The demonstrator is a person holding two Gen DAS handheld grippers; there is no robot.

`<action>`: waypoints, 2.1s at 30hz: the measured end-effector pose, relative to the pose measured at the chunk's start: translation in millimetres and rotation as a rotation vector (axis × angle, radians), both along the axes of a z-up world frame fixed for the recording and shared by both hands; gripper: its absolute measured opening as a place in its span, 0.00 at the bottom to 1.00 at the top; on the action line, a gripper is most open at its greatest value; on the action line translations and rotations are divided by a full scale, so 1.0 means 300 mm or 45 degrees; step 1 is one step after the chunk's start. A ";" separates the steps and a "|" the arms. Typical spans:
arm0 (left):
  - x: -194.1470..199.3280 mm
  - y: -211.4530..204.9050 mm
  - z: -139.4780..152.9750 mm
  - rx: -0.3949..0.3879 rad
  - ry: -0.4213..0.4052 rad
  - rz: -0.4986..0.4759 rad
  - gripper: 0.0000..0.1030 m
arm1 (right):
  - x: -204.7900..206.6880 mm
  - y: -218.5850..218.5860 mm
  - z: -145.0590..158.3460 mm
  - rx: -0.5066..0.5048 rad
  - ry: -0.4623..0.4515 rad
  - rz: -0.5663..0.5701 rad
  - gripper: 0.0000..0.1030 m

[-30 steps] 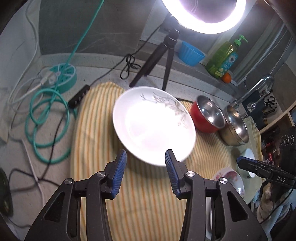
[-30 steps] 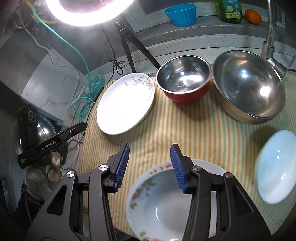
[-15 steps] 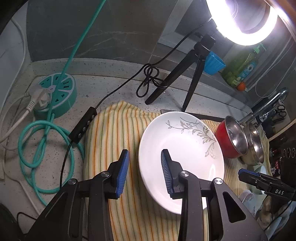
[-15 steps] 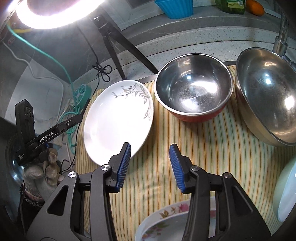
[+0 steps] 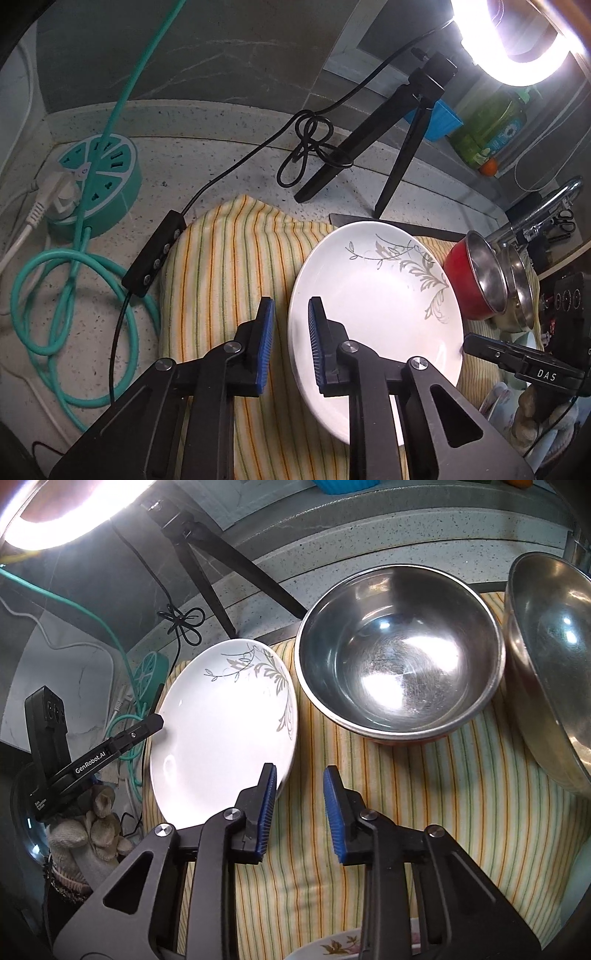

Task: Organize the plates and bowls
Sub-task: 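Grasp the white leaf-pattern plate rim with the right gripper and lift, then carry the white leaf-pattern plate over the stacked flowered plates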

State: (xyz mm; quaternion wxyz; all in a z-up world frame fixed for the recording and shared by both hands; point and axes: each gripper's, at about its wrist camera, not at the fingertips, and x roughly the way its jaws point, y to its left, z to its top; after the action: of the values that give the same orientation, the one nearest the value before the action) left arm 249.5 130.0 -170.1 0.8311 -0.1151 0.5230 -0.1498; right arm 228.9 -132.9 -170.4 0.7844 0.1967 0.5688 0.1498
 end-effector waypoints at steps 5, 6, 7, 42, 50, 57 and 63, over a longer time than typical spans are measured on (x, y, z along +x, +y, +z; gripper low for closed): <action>0.007 -0.010 -0.009 -0.001 0.006 -0.012 0.11 | 0.009 0.021 -0.008 -0.002 0.004 0.018 0.16; 0.007 -0.013 -0.008 0.001 0.002 -0.012 0.11 | 0.010 0.023 -0.008 0.000 0.004 0.018 0.15; 0.007 -0.015 -0.008 0.000 0.000 -0.014 0.11 | 0.012 0.025 -0.010 0.002 0.004 0.018 0.15; -0.219 -0.079 0.107 -0.029 -0.055 0.053 0.10 | -0.109 -0.015 0.090 0.002 -0.021 0.098 0.09; -0.334 -0.163 0.156 -0.035 -0.090 0.041 0.10 | -0.193 -0.119 0.134 0.013 -0.047 0.112 0.09; -0.434 -0.243 0.177 -0.058 -0.115 0.048 0.10 | -0.278 -0.211 0.147 0.015 -0.041 0.120 0.09; -0.527 -0.326 0.186 -0.066 -0.115 0.042 0.10 | -0.360 -0.307 0.154 0.015 -0.029 0.124 0.09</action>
State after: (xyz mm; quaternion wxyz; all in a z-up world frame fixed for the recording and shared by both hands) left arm 91.3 32.4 -114.3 0.8530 -0.1383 0.4790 -0.1545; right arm 120.9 -225.1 -124.2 0.7815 0.1719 0.5677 0.1934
